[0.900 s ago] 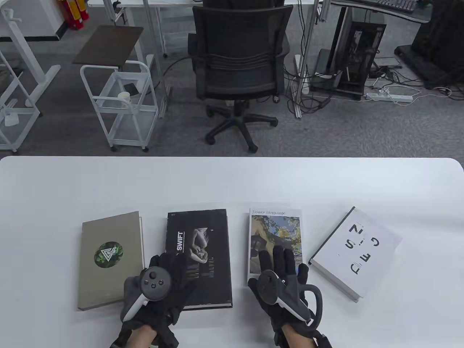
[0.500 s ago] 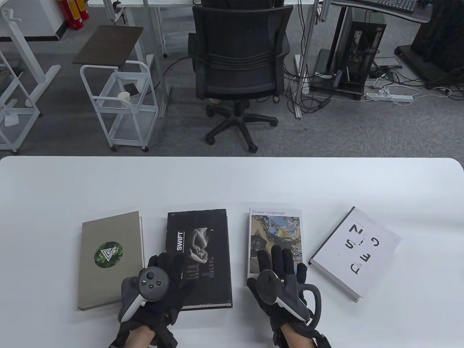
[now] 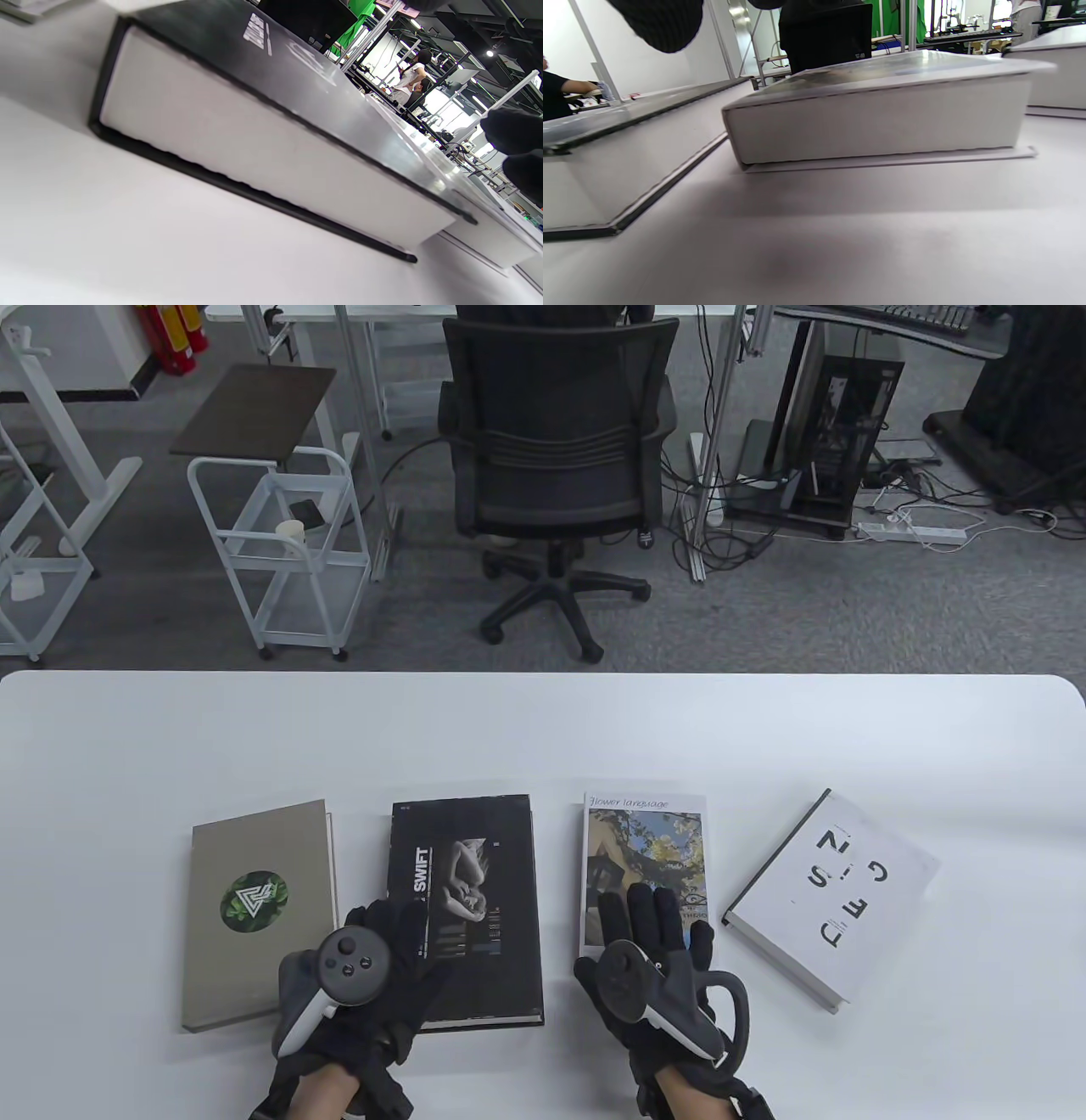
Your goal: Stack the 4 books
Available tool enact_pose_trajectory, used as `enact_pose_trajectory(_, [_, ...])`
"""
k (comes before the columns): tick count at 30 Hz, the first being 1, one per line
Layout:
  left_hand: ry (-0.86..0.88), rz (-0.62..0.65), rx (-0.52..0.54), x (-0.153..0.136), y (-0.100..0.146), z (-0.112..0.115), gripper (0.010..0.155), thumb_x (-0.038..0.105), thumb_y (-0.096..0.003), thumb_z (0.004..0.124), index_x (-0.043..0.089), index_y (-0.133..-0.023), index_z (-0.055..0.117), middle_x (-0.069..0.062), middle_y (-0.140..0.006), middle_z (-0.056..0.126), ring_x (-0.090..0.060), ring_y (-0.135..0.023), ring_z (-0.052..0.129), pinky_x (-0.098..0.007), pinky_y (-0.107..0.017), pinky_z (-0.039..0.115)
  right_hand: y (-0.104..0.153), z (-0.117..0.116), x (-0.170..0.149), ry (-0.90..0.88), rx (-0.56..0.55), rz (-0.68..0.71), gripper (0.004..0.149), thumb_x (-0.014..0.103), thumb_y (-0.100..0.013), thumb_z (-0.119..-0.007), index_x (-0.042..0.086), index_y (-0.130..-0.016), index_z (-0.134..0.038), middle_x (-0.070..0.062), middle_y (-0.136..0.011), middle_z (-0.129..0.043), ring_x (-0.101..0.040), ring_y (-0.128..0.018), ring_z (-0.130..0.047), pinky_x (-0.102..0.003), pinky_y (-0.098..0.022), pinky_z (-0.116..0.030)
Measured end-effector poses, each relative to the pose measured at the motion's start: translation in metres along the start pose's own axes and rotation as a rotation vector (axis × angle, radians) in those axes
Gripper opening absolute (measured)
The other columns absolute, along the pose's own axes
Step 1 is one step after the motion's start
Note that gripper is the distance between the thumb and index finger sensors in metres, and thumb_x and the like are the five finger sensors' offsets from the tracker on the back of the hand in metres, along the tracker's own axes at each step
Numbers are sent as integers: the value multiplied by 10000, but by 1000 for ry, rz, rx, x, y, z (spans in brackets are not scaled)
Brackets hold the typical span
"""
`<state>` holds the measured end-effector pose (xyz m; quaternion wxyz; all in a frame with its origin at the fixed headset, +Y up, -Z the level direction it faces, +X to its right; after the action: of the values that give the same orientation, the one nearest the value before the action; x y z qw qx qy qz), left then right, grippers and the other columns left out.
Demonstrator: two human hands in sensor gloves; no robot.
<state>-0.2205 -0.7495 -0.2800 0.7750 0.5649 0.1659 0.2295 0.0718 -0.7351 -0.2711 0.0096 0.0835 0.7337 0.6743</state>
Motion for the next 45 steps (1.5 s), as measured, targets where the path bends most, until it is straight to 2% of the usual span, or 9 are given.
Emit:
enact_pose_trajectory(5, [7, -5, -7, -1, 2, -4, 773, 605, -495, 604, 354, -1099, 192, -50, -1105, 15, -358, -1047, -10, -623, -724, 75, 6, 3, 29, -27, -31, 127, 767, 603, -621, -573, 216, -1173, -207, -188, -1199, -287, -428, -1086, -202, -685, -800, -316])
enact_pose_trajectory(8, [13, -9, -8, -1, 3, -7, 771, 598, -494, 621, 352, -1103, 218, -53, -1109, 29, -361, -1048, -1, -623, -724, 77, 8, -1, 55, 32, 8, 195, 772, 606, -623, -568, 209, -1175, -201, -174, -1202, -284, -412, -1089, -196, -678, -803, -300])
enact_pose_trajectory(15, [26, -19, 16, -5, 7, -16, 771, 592, -495, 626, 344, -1104, 224, -55, -1110, 35, -362, -1049, 3, -622, -725, 77, -1, -14, 97, 78, 120, 235, 790, 613, -625, -552, 211, -1169, -144, -151, -1208, -257, -396, -1097, -177, -689, -800, -296])
enact_pose_trajectory(20, [50, -35, 34, -9, 8, -22, 740, 539, -514, 633, 341, -1103, 231, -51, -1106, 29, -357, -1045, -6, -619, -726, 76, -5, -24, 115, 124, 147, 268, 777, 615, -627, -544, 229, -1166, -141, -112, -1214, -264, -356, -1103, -180, -683, -804, -295])
enact_pose_trajectory(28, [76, -62, 28, -16, 7, -25, 719, 509, -522, 627, 337, -1102, 238, -51, -1104, 30, -357, -1043, -6, -618, -726, 78, -6, -38, 122, 136, 217, 284, 732, 604, -624, -549, 237, -1173, -234, -94, -1205, -328, -343, -1103, -237, -677, -799, -340])
enact_pose_trajectory(29, [76, -62, 28, -15, 8, -25, 716, 506, -523, 625, 339, -1101, 238, -50, -1104, 29, -356, -1043, -7, -617, -727, 77, -6, -38, 123, 140, 214, 288, 696, 598, -624, -557, 241, -1175, -325, -94, -1202, -343, -346, -1104, -256, -678, -796, -355])
enact_pose_trajectory(33, [71, -63, 17, -15, 7, -23, 703, 499, -525, 621, 350, -1101, 246, -53, -1104, 32, -359, -1044, -3, -618, -726, 80, -3, -30, 124, 141, 224, 321, 671, 584, -623, -575, 213, -1161, -426, -119, -1180, -444, -366, -1092, -355, -682, -779, -416])
enact_pose_trajectory(41, [67, -73, 0, -15, 7, -20, 701, 506, -524, 618, 357, -1101, 250, -54, -1105, 36, -359, -1045, 1, -617, -728, 83, 8, -25, 125, 183, 200, 365, 635, 568, -620, -593, 188, -1124, -528, -142, -1125, -567, -406, -1054, -510, -673, -748, -513])
enact_pose_trajectory(45, [68, -73, -6, -15, 7, -19, 701, 509, -523, 617, 358, -1101, 249, -54, -1106, 39, -360, -1046, 6, -618, -729, 87, 12, -21, 124, 165, 194, 368, 607, 562, -620, -602, 185, -1096, -592, -143, -1091, -628, -417, -1023, -577, -618, -725, -597])
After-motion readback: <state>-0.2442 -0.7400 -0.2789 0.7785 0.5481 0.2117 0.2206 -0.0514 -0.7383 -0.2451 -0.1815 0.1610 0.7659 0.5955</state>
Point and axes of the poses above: the tracker on the back of each hand, its own x axis roughly to the thumb side, its own y axis roughly from the fingertips to the wrist, z = x × y, the point moved 1 cm from there along -y, roughly from the wrist to the fingertips
